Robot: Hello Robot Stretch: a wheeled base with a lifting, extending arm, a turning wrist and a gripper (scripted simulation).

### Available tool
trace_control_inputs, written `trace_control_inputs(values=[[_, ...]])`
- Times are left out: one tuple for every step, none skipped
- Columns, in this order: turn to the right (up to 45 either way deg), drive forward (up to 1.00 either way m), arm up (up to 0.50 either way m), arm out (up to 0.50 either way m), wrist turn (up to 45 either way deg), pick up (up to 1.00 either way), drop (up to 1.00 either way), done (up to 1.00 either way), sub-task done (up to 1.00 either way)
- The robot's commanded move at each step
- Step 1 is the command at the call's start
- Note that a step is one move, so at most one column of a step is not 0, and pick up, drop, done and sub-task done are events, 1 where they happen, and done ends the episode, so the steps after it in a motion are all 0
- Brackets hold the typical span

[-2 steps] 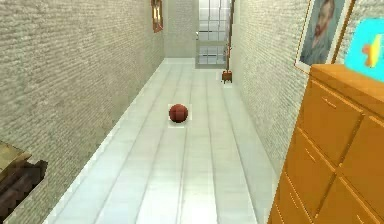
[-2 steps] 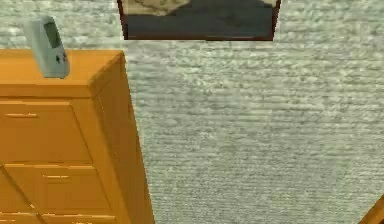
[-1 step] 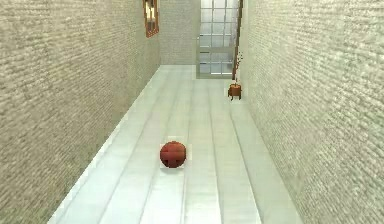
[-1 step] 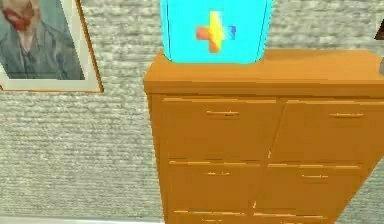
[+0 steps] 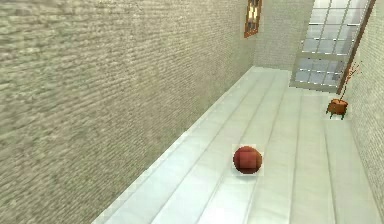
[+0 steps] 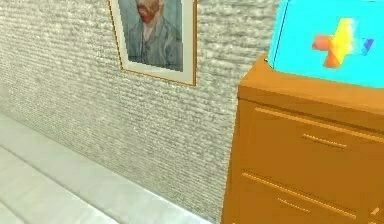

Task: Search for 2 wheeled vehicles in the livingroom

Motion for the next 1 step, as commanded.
trace_control_inputs(values=[[-3.0,0.0,0.0,0.0,0.0,0.0,0.0,0.0,0.0]])
